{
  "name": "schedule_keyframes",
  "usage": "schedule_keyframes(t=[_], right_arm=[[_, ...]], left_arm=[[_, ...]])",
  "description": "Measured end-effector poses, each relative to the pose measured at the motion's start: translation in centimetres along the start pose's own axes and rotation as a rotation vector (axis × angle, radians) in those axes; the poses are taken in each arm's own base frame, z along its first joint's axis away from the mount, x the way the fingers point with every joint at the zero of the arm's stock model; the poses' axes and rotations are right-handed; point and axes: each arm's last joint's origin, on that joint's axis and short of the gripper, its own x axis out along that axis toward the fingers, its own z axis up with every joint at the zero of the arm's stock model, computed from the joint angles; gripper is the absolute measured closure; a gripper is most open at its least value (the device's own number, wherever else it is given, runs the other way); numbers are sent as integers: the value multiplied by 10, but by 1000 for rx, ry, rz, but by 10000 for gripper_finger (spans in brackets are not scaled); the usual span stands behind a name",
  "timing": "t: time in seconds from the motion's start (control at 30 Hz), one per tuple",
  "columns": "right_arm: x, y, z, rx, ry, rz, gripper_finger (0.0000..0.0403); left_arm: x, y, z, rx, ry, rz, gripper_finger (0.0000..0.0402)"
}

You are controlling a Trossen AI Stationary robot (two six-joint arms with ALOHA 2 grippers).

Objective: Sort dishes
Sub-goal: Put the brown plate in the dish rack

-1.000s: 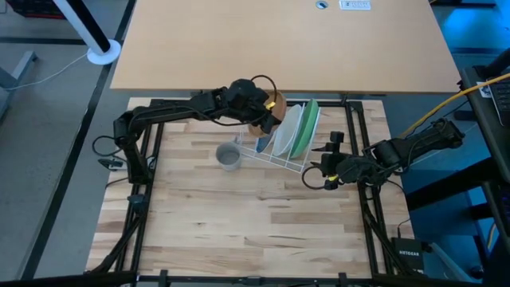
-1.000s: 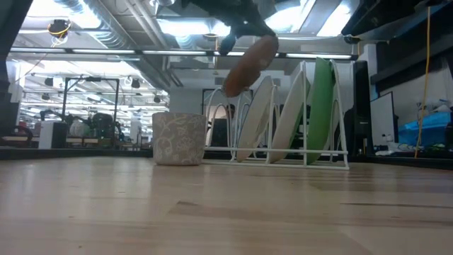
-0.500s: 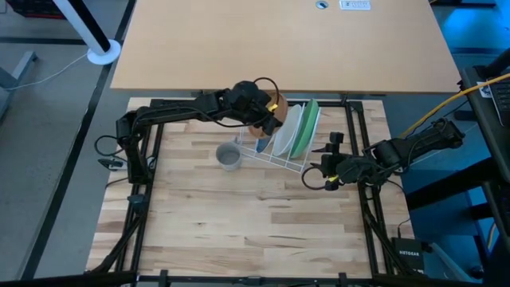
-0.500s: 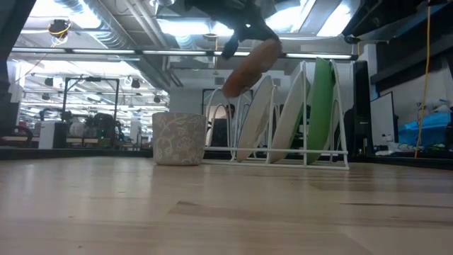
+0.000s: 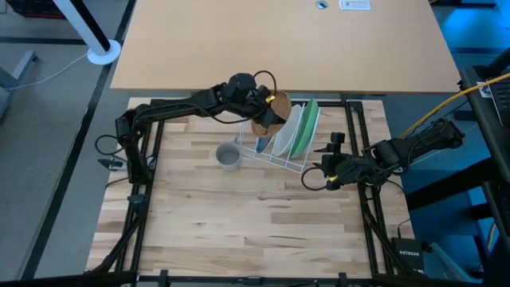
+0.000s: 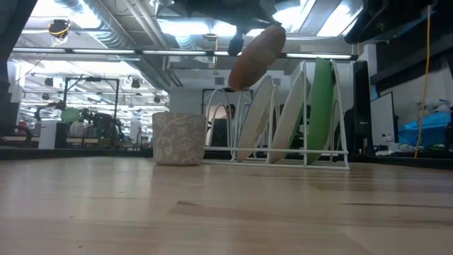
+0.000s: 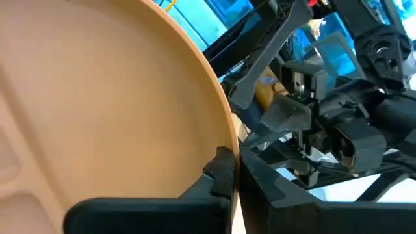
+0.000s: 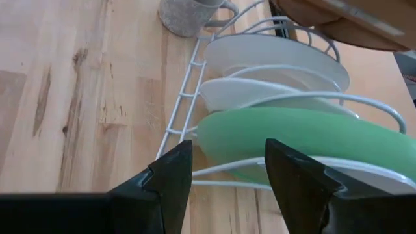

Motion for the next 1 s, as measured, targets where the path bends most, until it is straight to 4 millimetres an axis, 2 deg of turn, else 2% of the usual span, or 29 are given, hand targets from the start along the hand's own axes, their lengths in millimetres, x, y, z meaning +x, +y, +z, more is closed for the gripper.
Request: schedule_keyframes(t=[0.13,0.23,0.4,0.47,0.6,0.77,0.87,1.0], right_arm=[[0,0,-3,2,28,-1,205],[0,0,-4,11,36,-2,205],[0,0,-4,15,34,-2,205],[0,0,-4,16,32,-2,205],[0,0,-2,24,22,-2,205],[0,0,-2,29,14,-1,205],[0,0,-2,26,15,-1,205],[0,0,-2,26,15,-2,205]], left_arm=[[-9,8,9,22,8,-14,401],[-24,12,15,42,9,14,401],[-54,9,21,88,19,55,401],[-59,7,20,109,27,62,401],[-53,1,13,185,42,43,401],[-43,11,-6,188,79,31,401],[-54,17,-10,180,43,19,401],[-84,19,-12,183,-58,-7,401]])
